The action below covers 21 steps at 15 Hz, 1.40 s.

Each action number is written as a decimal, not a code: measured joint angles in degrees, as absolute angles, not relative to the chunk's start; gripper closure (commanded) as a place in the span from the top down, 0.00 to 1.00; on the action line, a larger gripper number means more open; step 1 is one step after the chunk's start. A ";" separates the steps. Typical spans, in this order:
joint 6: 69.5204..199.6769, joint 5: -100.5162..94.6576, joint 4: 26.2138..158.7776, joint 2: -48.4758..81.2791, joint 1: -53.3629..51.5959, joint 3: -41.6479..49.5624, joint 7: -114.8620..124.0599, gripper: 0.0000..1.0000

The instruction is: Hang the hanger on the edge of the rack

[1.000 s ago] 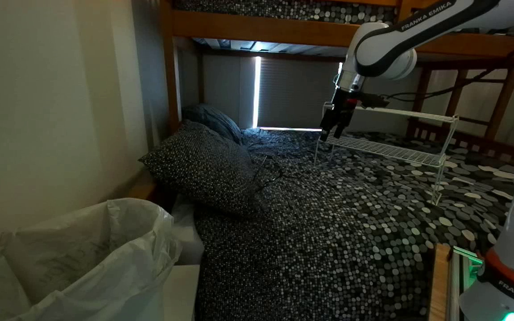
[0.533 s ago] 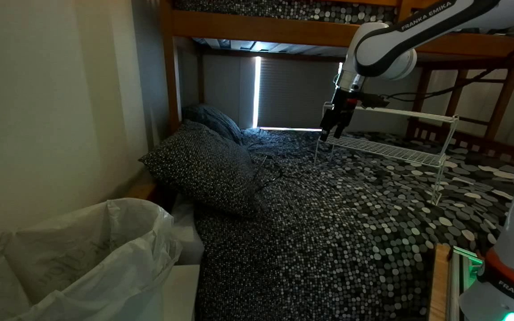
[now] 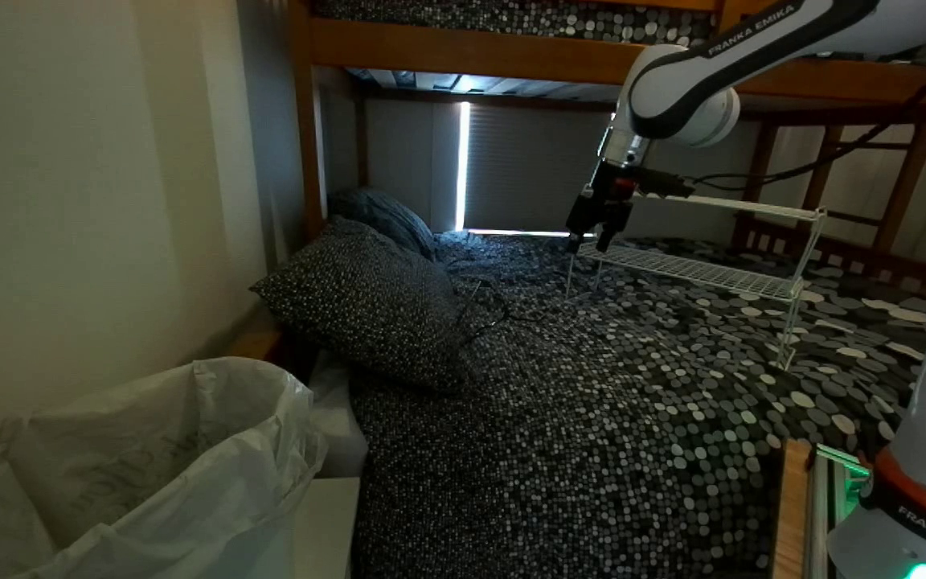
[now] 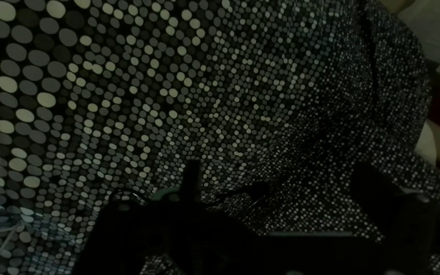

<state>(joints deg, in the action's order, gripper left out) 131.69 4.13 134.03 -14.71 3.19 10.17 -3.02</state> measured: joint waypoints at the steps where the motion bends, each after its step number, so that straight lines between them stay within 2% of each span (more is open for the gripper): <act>1: 132.62 5.09 132.61 -12.66 3.53 10.19 -1.11 1.00; 8: 134.30 5.85 119.06 6.58 7.19 10.30 14.76 1.00; 14: 128.95 9.89 103.17 22.87 6.71 9.22 30.86 1.00; 21: 127.62 13.25 89.10 35.26 6.71 9.46 47.38 1.00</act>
<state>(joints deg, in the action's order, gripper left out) 127.62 13.25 89.10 35.26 6.71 9.46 47.38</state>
